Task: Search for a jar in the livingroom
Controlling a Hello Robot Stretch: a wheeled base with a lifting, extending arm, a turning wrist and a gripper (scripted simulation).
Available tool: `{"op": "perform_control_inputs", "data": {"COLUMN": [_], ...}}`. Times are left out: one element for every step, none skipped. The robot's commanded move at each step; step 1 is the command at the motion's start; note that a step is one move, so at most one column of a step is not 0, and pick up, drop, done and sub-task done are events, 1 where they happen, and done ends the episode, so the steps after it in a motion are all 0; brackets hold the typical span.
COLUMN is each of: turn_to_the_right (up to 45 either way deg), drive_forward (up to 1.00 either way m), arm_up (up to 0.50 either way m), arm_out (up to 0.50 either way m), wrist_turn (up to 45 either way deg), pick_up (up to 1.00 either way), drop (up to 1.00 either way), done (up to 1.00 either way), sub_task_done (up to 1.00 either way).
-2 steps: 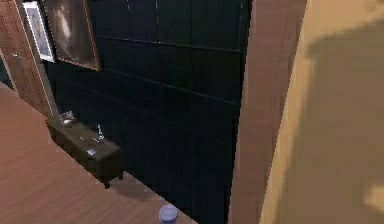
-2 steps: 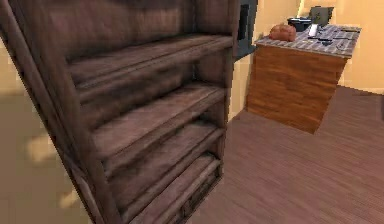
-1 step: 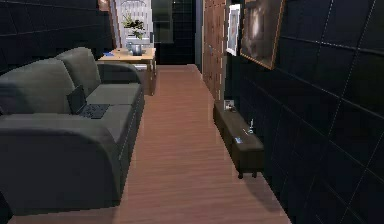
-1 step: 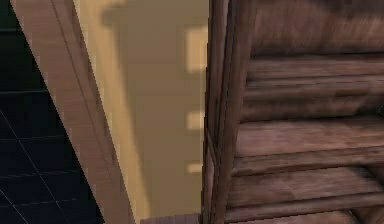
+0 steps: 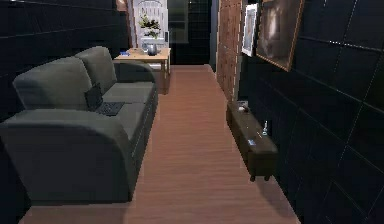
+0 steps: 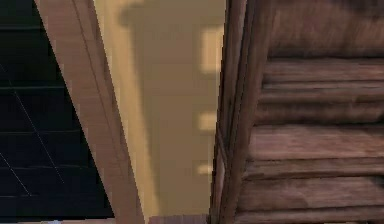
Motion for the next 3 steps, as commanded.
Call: {"op": "perform_control_inputs", "data": {"turn_to_the_right": [0.0,0.0,0.0], "drive_forward": [1.0,1.0,1.0], "arm_up": [0.0,0.0,0.0], "arm_out": [0.0,0.0,0.0], "wrist_turn": [0.0,0.0,0.0], "pick_up": [0.0,0.0,0.0], "drop": [0.0,0.0,0.0], "done": [0.0,0.0,0.0], "sub_task_done": [0.0,0.0,0.0]}}
